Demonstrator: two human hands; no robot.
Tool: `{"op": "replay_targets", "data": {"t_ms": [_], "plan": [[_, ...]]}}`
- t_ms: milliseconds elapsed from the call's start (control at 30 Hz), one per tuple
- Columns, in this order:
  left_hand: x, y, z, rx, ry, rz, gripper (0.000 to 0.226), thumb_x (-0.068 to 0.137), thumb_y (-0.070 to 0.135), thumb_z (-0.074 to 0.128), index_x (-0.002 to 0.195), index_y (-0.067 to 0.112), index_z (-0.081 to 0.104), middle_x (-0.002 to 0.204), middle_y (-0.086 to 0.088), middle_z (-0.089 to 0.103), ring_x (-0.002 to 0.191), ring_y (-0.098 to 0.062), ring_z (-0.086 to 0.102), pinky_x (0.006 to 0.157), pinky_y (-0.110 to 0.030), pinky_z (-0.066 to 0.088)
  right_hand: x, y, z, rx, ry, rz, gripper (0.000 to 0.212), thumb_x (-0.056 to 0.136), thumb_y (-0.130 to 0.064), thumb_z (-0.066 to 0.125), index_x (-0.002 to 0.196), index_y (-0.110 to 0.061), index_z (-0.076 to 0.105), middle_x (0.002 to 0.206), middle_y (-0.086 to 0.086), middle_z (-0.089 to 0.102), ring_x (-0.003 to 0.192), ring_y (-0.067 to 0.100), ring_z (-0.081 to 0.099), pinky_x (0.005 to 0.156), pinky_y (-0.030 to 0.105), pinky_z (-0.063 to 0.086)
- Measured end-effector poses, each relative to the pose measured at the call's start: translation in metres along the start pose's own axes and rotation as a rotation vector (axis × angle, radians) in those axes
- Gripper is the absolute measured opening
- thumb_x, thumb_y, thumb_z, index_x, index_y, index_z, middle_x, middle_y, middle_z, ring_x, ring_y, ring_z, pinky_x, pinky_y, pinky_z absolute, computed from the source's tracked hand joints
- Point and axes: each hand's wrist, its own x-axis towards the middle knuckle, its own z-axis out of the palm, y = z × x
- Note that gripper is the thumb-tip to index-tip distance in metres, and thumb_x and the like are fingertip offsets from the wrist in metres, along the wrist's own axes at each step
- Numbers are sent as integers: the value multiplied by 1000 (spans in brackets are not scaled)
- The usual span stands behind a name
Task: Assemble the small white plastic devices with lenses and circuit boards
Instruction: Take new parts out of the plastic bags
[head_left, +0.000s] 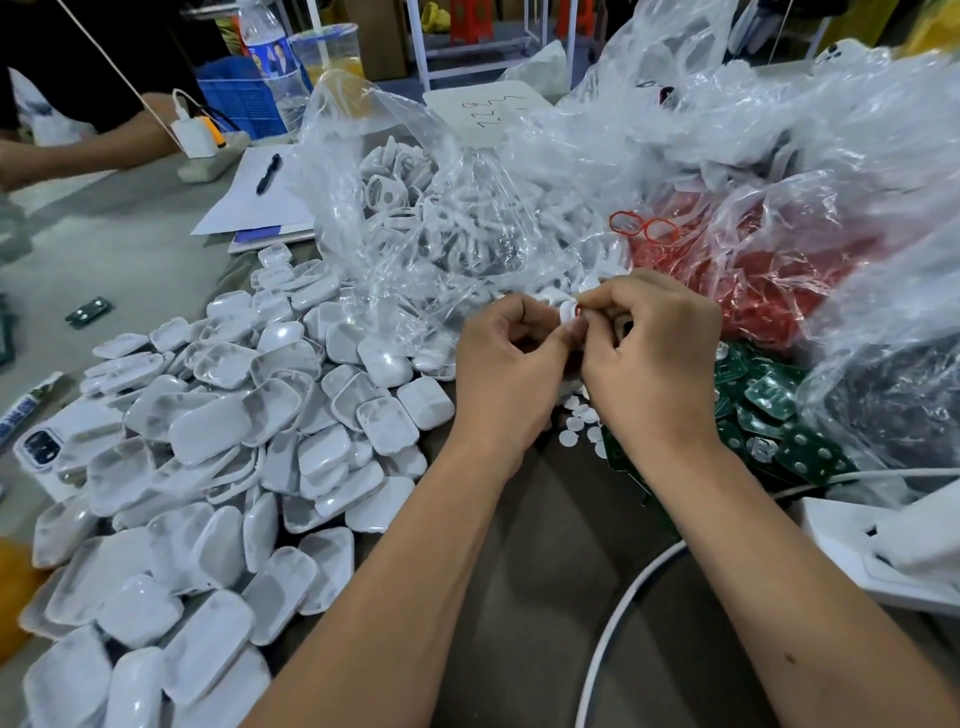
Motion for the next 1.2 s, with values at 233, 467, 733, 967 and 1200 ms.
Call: {"op": "replay_targets", "data": {"t_ms": [233,467,733,967,1200], "plan": [[8,5,-17,-122,-39,-159,16,97,5,66,98,-11,67,73,-16,72,62,-24,71,65,-49,59,4,1,-1,97,-171,-48,14,95,-13,74,106,-7,81,91,6,72,82,17,66,76,13,47],[16,8,-31,-225,-57,-301,17,96,3,67,101,-14,67,85,-26,66,65,-27,67,88,-57,52,2,2,-1,128,-274,-68,25,91,-17,80,115,-11,79,95,6,72,90,20,69,85,34,52],[21,9,-32,-362,21,-369,10,95,-3,66,86,-6,68,74,-12,72,63,-19,72,69,-26,63,-1,4,-5,168,-198,-44,9,89,-22,82,96,-17,82,87,-8,74,79,2,65,73,11,45],[25,12,-37,-332,150,-271,14,94,1,65,81,3,68,79,-9,75,59,-17,67,65,-26,59,-1,0,-14,134,-484,54,30,109,-7,44,110,-20,71,65,-3,65,43,4,49,43,23,38],[28,12,-43,-197,213,-239,26,95,8,58,72,15,66,69,-5,72,57,-13,55,52,-24,41,-3,-7,-18,-54,-894,-134,28,72,-57,84,84,-35,72,59,-12,56,56,7,54,55,34,42]]}}
